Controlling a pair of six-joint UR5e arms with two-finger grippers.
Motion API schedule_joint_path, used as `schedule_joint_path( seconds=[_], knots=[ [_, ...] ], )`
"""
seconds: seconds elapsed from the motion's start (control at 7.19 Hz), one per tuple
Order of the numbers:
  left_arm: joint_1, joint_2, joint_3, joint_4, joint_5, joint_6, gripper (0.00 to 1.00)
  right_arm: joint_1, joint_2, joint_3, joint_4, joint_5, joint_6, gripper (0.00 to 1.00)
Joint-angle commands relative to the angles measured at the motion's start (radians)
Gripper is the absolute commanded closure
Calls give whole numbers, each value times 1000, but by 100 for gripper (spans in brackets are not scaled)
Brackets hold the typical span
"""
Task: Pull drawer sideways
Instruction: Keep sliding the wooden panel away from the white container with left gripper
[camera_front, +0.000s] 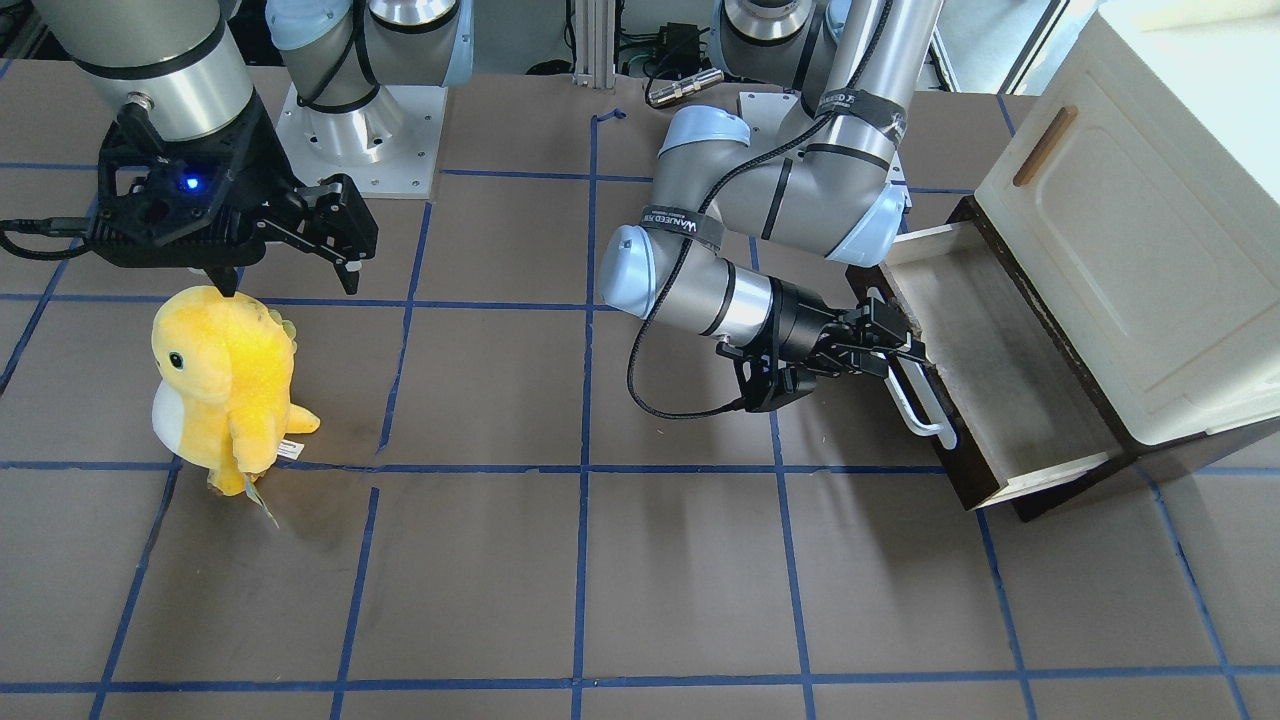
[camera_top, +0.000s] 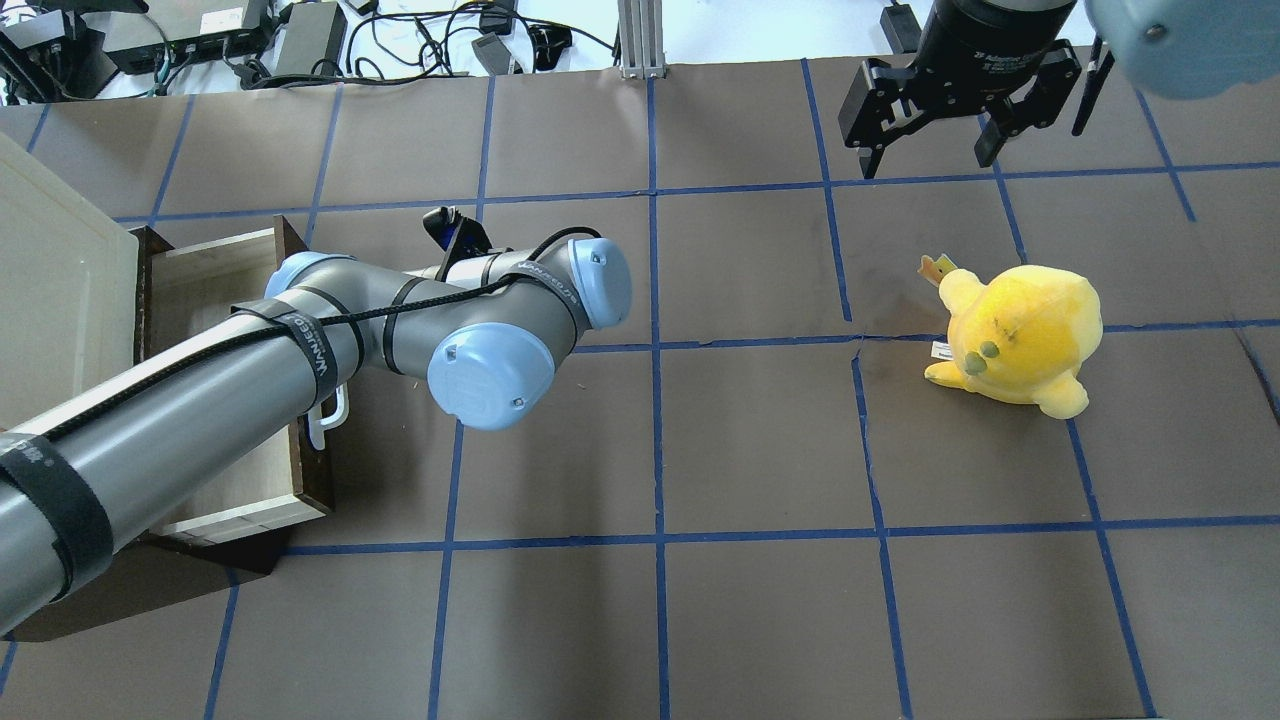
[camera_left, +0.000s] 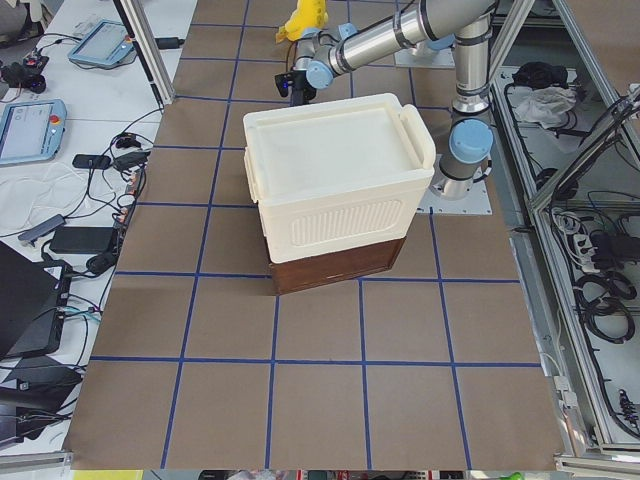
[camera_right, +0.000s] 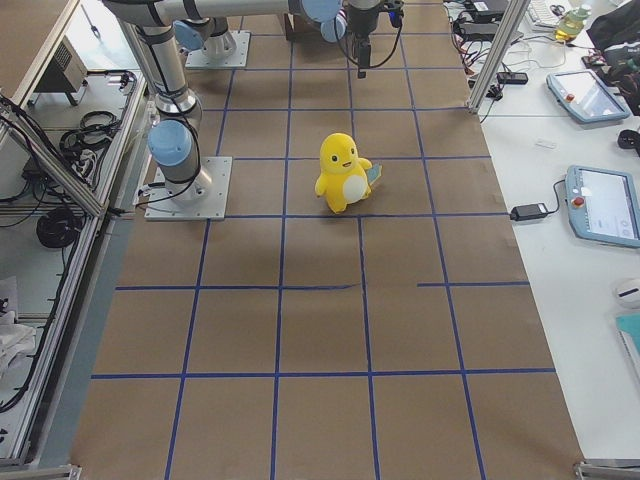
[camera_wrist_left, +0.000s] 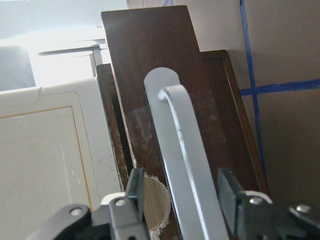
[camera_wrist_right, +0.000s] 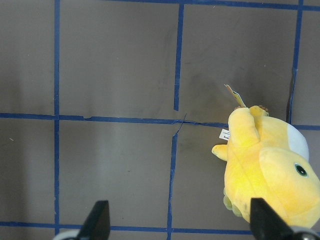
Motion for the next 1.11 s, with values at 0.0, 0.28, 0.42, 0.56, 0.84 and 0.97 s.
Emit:
schedule_joint_path(
  seconds=[0.0, 0.28, 0.42, 0.56, 0.84, 0.97],
  knots=[
    [2, 1, -1, -2, -2, 2, 41, 0, 0, 0, 0, 0, -2, 0],
    [4, 3, 6, 1, -2, 5, 41, 0, 0, 0, 0, 0, 0, 0],
    [1, 10, 20, 4, -5, 49, 41, 0, 0, 0, 0, 0, 0, 0],
    [1, 3, 28, 13, -26, 68, 41, 0, 0, 0, 0, 0, 0, 0],
    [4, -23, 22, 21, -42, 52, 40, 0, 0, 0, 0, 0, 0, 0],
    [4, -28, 22, 20, -42, 51, 40, 0, 0, 0, 0, 0, 0, 0]
  ],
)
